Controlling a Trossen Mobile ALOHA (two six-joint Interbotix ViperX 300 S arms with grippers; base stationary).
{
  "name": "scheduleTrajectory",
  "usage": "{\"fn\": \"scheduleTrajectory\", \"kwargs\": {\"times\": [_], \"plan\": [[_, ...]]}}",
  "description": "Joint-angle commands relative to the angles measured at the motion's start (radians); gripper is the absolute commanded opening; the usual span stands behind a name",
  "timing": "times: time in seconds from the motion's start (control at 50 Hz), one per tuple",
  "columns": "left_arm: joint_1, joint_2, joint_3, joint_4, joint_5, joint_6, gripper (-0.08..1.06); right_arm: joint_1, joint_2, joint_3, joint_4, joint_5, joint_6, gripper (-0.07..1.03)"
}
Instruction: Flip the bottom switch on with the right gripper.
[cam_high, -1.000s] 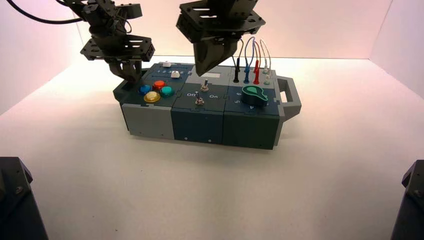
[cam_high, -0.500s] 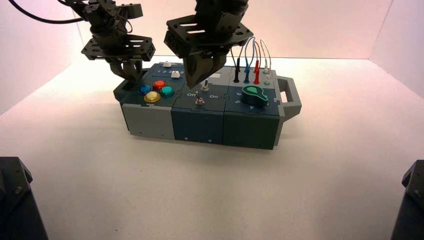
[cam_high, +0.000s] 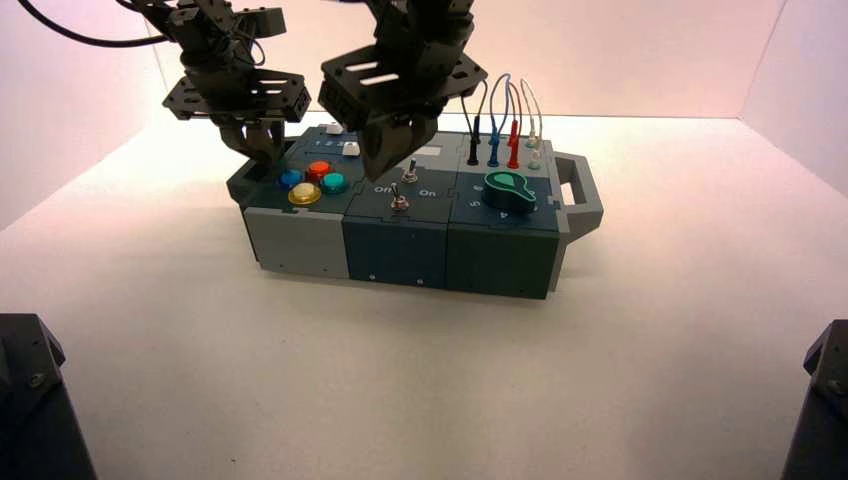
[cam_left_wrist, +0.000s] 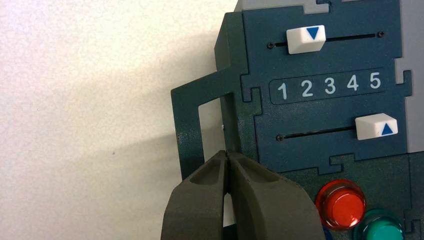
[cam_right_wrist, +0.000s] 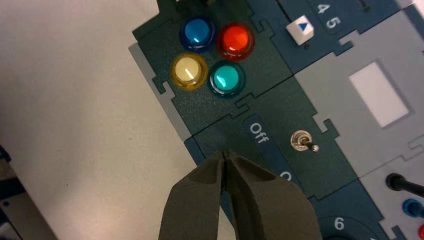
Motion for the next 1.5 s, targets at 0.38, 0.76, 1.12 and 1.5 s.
{"fn": "scheduleTrajectory", "kwargs": {"times": [0.38,0.76,1.12,1.5], "plan": [[0.009,-0.005,-0.012,0.005,0.002,0.003,-0.03,-0.054,0.005,-0.025,-0.031,-0.008,-0.003,-0.02],[0.011,-0.002,-0.015,0.006,0.006,0.003,-0.03,-0.066,0.006,-0.035,-0.041,-0.008,-0.003,-0.02],[0.014,0.0,-0.017,0.006,0.009,0.003,-0.03,-0.063,0.009,-0.049,-0.041,-0.003,-0.003,-0.02],[0.014,0.0,-0.018,0.006,0.011,0.003,-0.03,-0.048,0.021,-0.043,-0.032,0.0,-0.003,-0.02]]}}
